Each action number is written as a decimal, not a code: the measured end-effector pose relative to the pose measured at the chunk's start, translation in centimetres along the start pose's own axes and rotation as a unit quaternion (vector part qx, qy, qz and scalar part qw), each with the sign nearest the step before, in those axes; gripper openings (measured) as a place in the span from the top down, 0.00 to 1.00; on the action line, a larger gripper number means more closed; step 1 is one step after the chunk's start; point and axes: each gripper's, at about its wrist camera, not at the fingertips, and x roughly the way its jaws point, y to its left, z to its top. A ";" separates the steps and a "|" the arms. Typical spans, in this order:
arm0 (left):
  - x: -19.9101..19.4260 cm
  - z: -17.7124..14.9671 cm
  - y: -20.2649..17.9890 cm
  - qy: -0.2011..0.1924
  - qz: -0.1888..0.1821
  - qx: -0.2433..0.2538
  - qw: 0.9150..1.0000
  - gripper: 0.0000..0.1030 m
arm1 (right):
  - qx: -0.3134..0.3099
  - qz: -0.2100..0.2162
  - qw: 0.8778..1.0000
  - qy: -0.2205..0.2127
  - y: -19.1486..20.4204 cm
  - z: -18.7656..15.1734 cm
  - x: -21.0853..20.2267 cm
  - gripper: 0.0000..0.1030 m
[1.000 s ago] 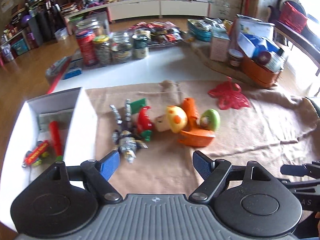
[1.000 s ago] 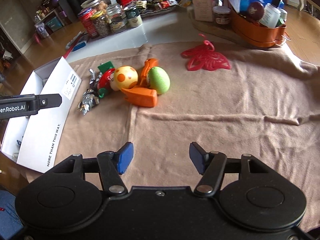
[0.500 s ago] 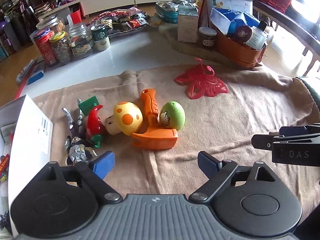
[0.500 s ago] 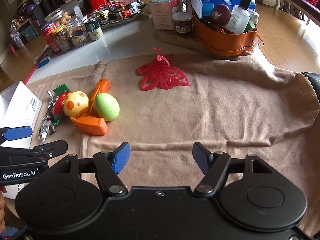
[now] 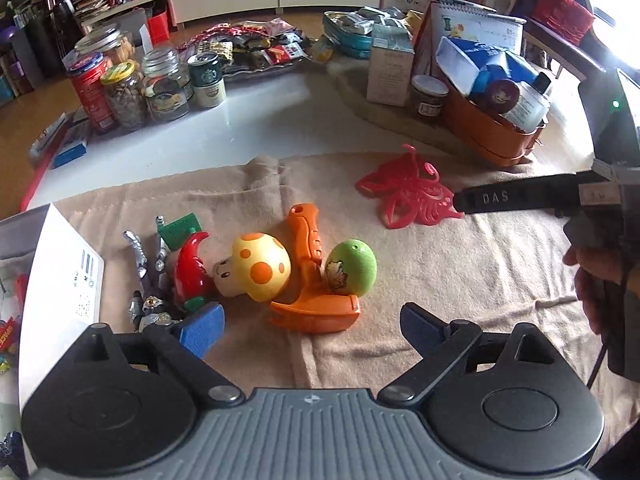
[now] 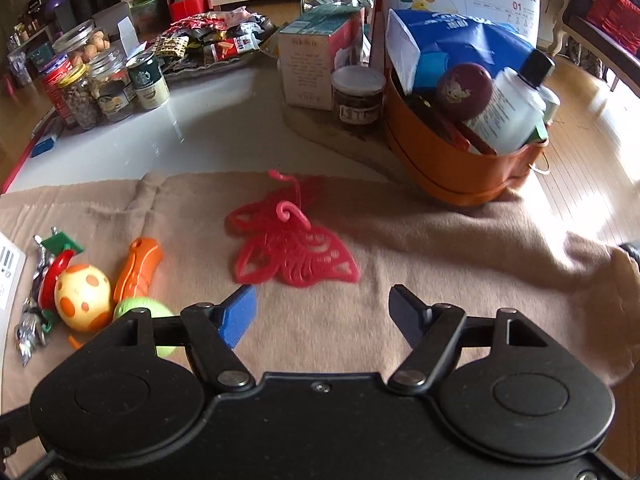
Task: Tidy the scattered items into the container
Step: 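Close the right gripper on the red butterfly hanger while the left tool approaches the axe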
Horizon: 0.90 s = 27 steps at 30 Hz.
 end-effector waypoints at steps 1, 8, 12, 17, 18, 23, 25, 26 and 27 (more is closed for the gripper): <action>0.2 0.2 0.5 0.002 0.000 -0.011 1.000 0.08 | -0.008 -0.003 1.000 -0.003 0.3 0.7 0.8 0.31; 0.5 1.3 3.0 0.012 0.000 -0.049 0.999 0.08 | -0.047 -0.019 0.999 0.007 2.2 3.5 5.7 0.31; 0.5 1.4 3.8 0.013 0.007 -0.047 0.999 0.08 | -0.059 -0.036 0.997 0.030 3.0 3.7 8.5 0.31; 0.8 1.4 4.7 0.018 0.009 -0.056 0.998 0.08 | -0.036 -0.017 0.998 0.047 2.6 3.4 10.1 0.29; 0.8 1.4 4.7 0.018 0.009 -0.056 0.998 0.08 | -0.034 -0.015 0.998 0.044 2.5 3.3 10.0 0.29; 1.0 1.5 4.7 0.022 0.008 -0.057 0.998 0.08 | -0.023 -0.002 0.999 0.038 1.7 2.8 8.0 0.60; 1.0 1.5 4.5 0.022 0.006 -0.055 0.998 0.08 | 0.003 0.010 0.998 0.055 0.7 2.6 7.2 0.64; 1.0 1.5 4.3 0.022 0.004 -0.054 0.998 0.08 | 0.011 0.015 0.998 0.061 0.2 2.4 6.8 0.70; 0.9 1.5 4.2 0.021 0.002 -0.052 0.998 0.08 | 0.011 0.013 0.998 0.063 -0.2 2.1 6.4 0.73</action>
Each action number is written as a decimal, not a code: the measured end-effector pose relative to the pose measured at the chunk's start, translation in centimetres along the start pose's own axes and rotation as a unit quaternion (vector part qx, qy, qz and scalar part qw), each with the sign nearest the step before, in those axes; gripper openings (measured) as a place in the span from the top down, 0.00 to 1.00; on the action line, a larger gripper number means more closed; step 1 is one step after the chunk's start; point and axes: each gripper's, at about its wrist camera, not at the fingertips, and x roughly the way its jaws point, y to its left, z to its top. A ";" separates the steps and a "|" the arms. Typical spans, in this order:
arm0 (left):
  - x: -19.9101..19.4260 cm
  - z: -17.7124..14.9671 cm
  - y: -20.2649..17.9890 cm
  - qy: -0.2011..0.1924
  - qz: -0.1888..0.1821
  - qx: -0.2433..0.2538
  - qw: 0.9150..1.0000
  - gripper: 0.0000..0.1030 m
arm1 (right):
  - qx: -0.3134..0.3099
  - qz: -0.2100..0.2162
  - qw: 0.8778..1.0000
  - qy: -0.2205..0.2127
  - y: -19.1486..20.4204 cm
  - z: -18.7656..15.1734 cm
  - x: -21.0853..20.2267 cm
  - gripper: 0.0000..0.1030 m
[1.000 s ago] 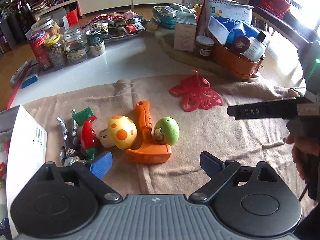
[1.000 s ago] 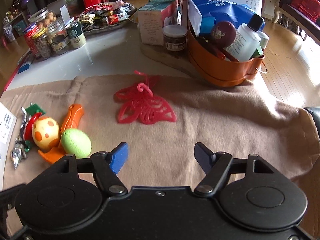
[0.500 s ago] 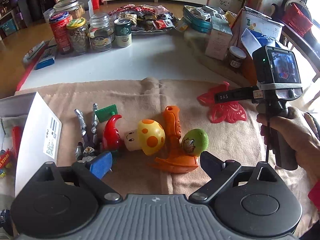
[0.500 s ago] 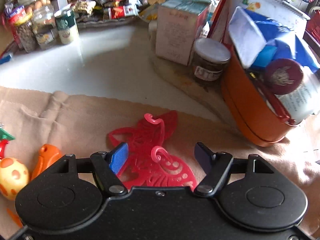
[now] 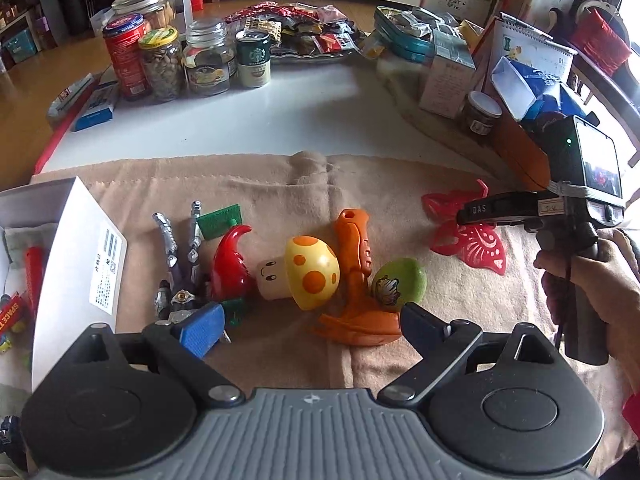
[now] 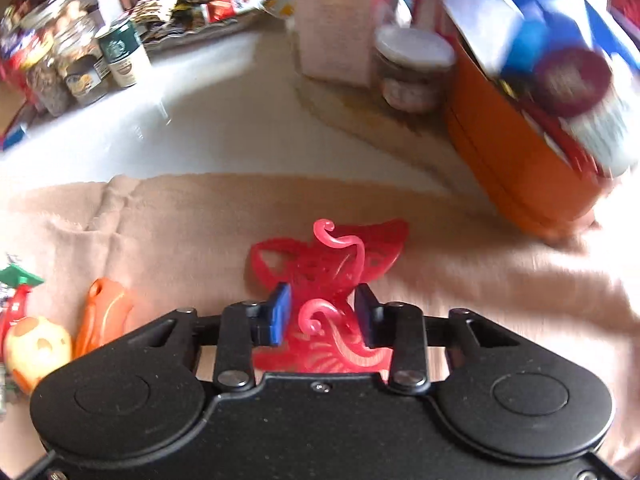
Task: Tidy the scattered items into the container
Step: 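Close the right gripper on the red butterfly hanger while the left tool approaches the axe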
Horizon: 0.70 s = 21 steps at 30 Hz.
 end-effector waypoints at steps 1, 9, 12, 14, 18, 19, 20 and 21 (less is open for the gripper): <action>0.0 0.0 -0.1 0.000 -0.001 0.002 1.000 0.08 | -0.004 -0.004 1.000 0.003 -0.3 -0.4 -0.4 0.74; -0.2 -0.5 -0.8 0.000 0.003 0.020 1.000 0.08 | 0.015 0.025 0.997 0.066 -3.7 -3.9 -3.5 0.77; -0.5 -0.6 -0.9 -0.002 -0.002 0.019 1.000 0.08 | 0.017 0.019 0.999 0.025 -4.6 -4.4 -4.6 0.51; -0.5 -0.8 -1.0 -0.001 -0.003 0.022 1.000 0.08 | 0.020 0.004 1.000 -0.023 -4.6 -3.9 -5.3 0.17; -0.2 -0.7 -0.8 0.003 0.000 0.022 1.000 0.08 | 0.030 0.018 0.998 -0.058 -2.7 -1.2 -4.3 0.15; -0.1 -0.5 -0.6 0.004 0.001 0.018 1.000 0.08 | 0.032 0.015 0.998 -0.051 -2.2 -0.5 -3.7 0.15; 0.0 -0.5 -0.4 0.005 0.001 0.014 1.000 0.08 | 0.032 0.005 0.998 -0.044 -1.6 0.1 -2.8 0.15; 0.0 -0.4 -0.3 0.005 0.000 0.012 1.000 0.08 | 0.028 -0.005 0.999 -0.038 -1.1 0.4 -2.1 0.15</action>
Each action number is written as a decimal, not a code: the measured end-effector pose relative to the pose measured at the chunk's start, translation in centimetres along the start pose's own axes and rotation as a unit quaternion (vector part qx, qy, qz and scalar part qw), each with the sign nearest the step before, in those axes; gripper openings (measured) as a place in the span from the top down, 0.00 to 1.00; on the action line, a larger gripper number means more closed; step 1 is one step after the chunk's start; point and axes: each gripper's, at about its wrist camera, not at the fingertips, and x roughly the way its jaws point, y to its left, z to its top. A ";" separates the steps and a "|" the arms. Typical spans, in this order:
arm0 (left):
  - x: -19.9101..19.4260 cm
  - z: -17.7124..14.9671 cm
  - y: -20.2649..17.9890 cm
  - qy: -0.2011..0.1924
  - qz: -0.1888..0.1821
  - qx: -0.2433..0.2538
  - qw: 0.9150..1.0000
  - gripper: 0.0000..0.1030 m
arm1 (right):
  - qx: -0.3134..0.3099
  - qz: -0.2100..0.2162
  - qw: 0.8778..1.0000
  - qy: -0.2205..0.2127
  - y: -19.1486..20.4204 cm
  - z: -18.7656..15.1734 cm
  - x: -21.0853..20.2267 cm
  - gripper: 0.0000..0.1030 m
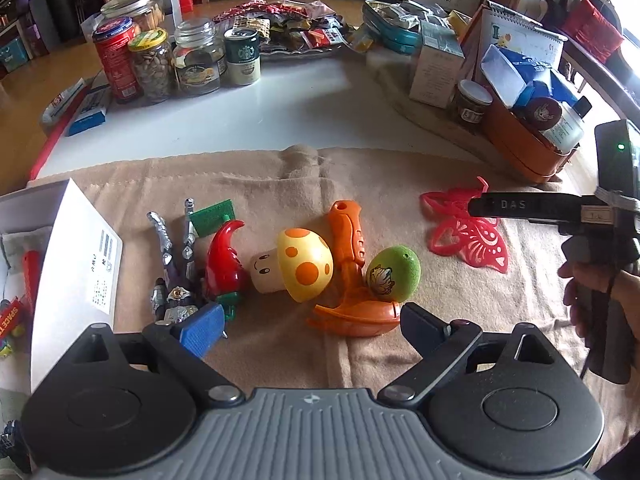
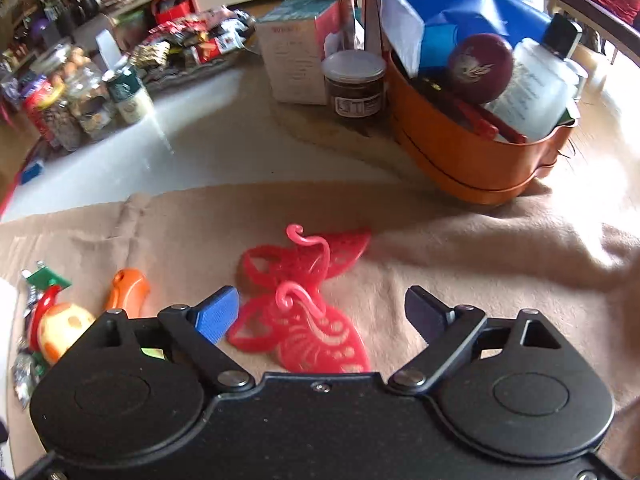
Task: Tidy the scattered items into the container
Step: 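Close the right gripper on the red butterfly hanger while the left tool approaches the axe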
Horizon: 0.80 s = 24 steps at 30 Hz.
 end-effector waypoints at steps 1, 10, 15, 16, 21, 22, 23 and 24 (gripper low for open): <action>0.0 0.0 0.1 0.000 -0.001 -0.001 1.000 0.08 | -0.008 -0.011 1.000 0.009 0.5 0.0 0.8 0.15; -0.1 0.3 1.2 -0.001 0.004 -0.006 1.000 0.08 | 0.005 0.009 0.999 0.034 2.4 -1.0 3.5 0.54; -0.3 0.3 1.6 -0.002 0.002 -0.012 1.000 0.08 | 0.038 0.038 0.998 0.045 0.9 -1.9 0.5 0.76; -0.3 0.2 1.5 -0.002 0.002 -0.011 1.000 0.08 | 0.038 0.040 0.997 0.049 0.8 -2.4 0.1 0.87; -0.2 0.0 0.8 -0.001 0.004 0.000 1.000 0.08 | 0.068 0.061 0.994 0.054 0.5 -4.9 -3.0 1.00; -0.2 0.0 0.7 0.000 0.005 0.003 1.000 0.08 | 0.076 0.066 0.993 0.056 0.4 -5.6 -3.7 1.00; -0.1 0.0 0.7 0.000 0.007 0.005 1.000 0.08 | 0.083 0.073 0.992 0.057 0.4 -6.3 -4.4 1.00; 0.0 -0.1 0.6 -0.001 0.008 0.007 1.000 0.08 | 0.086 0.079 0.991 0.058 0.4 -6.9 -5.1 1.00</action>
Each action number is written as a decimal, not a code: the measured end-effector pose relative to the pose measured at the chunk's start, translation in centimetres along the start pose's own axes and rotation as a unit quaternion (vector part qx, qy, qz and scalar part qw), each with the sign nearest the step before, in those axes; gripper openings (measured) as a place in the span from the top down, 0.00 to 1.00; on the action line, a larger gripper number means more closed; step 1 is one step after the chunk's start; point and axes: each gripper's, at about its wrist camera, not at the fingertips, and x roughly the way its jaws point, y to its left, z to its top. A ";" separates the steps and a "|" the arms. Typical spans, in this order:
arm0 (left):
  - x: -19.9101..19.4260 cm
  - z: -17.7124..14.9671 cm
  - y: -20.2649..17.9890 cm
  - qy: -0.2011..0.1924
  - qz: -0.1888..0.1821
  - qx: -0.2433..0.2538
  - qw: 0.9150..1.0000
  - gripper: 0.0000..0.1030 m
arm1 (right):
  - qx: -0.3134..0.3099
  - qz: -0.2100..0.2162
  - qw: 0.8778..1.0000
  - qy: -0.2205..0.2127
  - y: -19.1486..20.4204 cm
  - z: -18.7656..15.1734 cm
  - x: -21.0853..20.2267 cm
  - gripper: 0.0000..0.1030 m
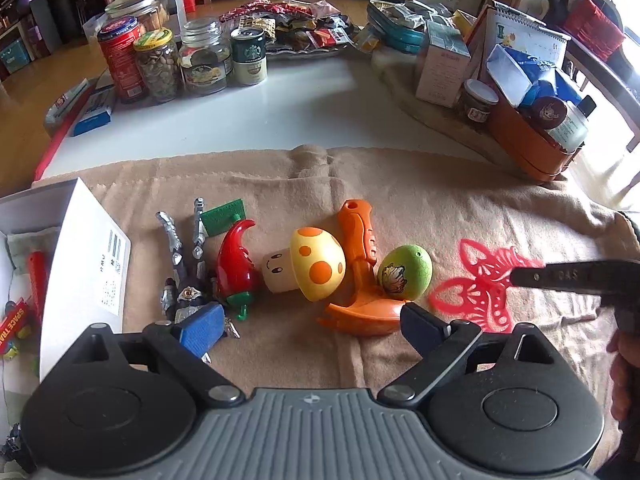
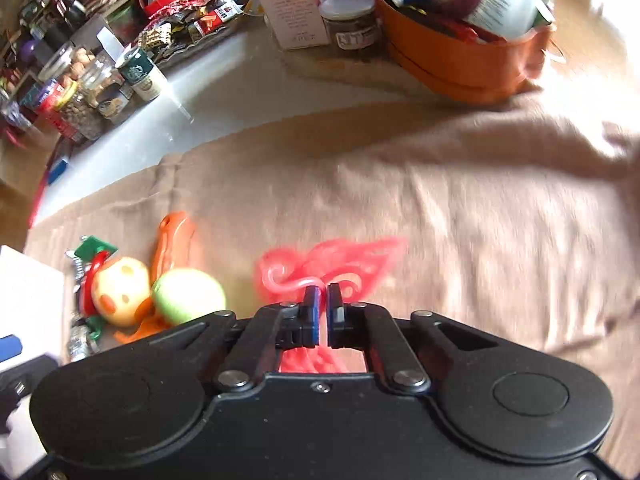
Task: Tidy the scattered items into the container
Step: 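Close the right gripper on the red butterfly hanger while the left tool approaches the axe, then close the left gripper on the orange toy axe while the right gripper holds the butterfly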
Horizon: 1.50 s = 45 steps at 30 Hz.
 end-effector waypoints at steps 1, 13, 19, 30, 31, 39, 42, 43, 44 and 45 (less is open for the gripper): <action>0.1 0.0 -0.1 -0.001 0.003 0.000 1.000 0.08 | 0.001 0.006 1.000 0.002 0.0 -0.9 -0.6 1.00; 4.7 0.1 -2.3 0.027 0.015 -0.002 1.000 0.08 | -0.042 0.015 0.998 -0.033 -0.1 -4.4 -2.4 0.32; 4.8 0.0 -2.8 0.031 0.017 0.006 0.999 0.08 | -0.250 0.023 0.963 -0.098 2.9 -4.4 -2.1 0.04; 3.9 0.6 -1.5 0.028 0.020 0.005 0.999 0.08 | -0.365 -0.024 0.929 -0.060 3.5 -3.3 4.3 0.05; 4.0 0.6 -1.3 0.030 0.018 0.004 0.999 0.08 | -0.358 -0.019 0.932 -0.045 3.3 -3.0 4.8 0.10; 4.0 1.2 -0.3 0.030 0.012 -0.022 0.999 0.08 | -0.242 0.014 0.970 0.021 2.1 -3.7 4.0 0.53; 4.3 1.3 -0.7 0.030 0.019 -0.018 0.999 0.08 | -0.169 0.019 0.985 0.031 1.0 -3.9 2.0 0.53; 4.6 1.3 -0.9 0.033 0.020 -0.013 0.999 0.08 | -0.152 0.023 0.988 0.029 0.6 -4.1 1.3 0.53; 4.9 1.3 -1.2 0.036 0.021 -0.010 0.999 0.08 | -0.140 0.025 0.989 0.030 0.2 -4.4 0.7 0.53; 5.2 1.3 -1.5 0.038 0.019 -0.010 0.999 0.08 | -0.132 0.024 0.991 0.030 -0.1 -4.8 0.2 0.53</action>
